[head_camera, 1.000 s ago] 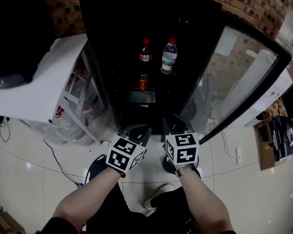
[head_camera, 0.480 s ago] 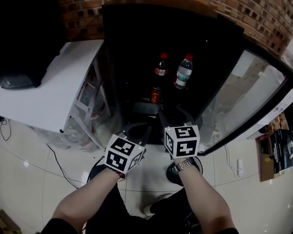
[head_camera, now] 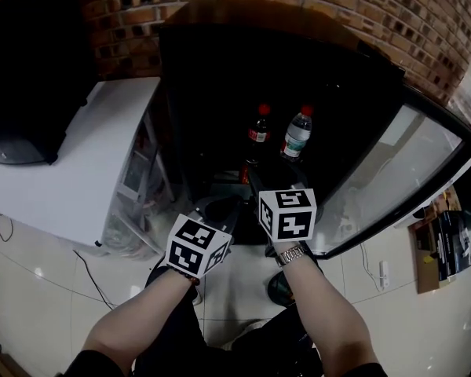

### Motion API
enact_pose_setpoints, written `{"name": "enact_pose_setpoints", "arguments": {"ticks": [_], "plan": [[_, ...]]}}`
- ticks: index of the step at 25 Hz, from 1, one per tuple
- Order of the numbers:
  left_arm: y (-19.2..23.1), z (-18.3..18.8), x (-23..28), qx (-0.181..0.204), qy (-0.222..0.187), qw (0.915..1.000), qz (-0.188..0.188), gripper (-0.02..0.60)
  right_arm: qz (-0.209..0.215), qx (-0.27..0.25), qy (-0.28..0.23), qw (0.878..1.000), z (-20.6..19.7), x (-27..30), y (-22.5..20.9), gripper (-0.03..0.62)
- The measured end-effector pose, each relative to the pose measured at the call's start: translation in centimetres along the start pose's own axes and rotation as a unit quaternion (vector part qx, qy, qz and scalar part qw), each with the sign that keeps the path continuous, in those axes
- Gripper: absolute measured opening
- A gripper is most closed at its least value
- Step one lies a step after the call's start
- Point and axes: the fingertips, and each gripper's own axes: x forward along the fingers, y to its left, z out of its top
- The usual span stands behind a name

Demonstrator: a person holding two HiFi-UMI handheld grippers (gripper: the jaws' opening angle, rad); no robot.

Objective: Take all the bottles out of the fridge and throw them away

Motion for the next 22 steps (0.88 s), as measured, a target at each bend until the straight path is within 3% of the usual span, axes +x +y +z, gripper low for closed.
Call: {"name": "enact_pose_setpoints", "arguments": {"ticks": [22], "plan": [[4.9, 0.5, 5.7, 0.007, 0.013, 0.9994, -0.032, 0.005, -0.036, 0.020, 0.030, 0.999, 0.5, 10.4, -3.9, 0.311]]}}
